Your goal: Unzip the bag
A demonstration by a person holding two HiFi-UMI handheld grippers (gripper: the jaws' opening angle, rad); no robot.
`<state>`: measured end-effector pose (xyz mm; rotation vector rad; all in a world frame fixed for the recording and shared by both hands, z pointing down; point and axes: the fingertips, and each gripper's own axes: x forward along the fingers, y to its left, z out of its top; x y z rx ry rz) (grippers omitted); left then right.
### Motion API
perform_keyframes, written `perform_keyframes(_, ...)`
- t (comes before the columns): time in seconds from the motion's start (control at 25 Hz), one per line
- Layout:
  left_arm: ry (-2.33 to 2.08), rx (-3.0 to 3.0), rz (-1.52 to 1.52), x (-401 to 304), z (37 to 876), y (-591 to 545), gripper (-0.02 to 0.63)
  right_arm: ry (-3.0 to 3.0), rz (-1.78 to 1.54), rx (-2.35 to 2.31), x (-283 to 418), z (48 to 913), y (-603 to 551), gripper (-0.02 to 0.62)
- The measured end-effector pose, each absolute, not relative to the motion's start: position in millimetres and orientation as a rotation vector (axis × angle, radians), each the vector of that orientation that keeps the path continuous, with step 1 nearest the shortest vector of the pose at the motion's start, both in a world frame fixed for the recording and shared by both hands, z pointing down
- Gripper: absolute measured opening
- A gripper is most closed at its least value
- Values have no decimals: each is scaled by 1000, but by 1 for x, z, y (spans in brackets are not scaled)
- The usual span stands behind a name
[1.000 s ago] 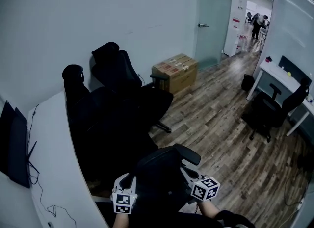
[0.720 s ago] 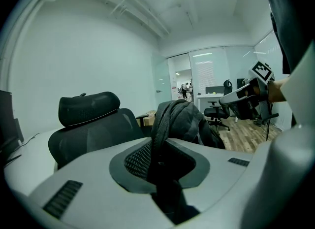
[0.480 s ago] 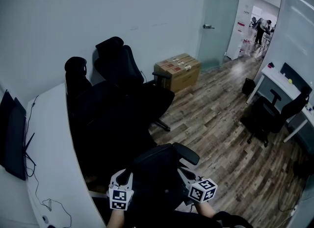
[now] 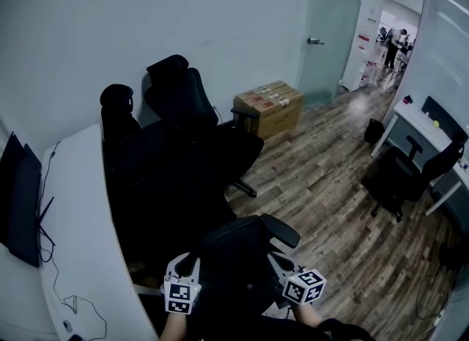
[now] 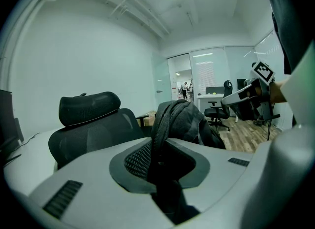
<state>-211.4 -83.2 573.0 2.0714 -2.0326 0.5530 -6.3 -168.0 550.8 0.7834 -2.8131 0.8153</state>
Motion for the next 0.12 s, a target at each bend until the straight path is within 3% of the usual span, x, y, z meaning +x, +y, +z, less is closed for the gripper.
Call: perform_keyframes(0.12,-2036,2067,556,-210,572,-83,81,-2810,810,780,-5,551,-169,44)
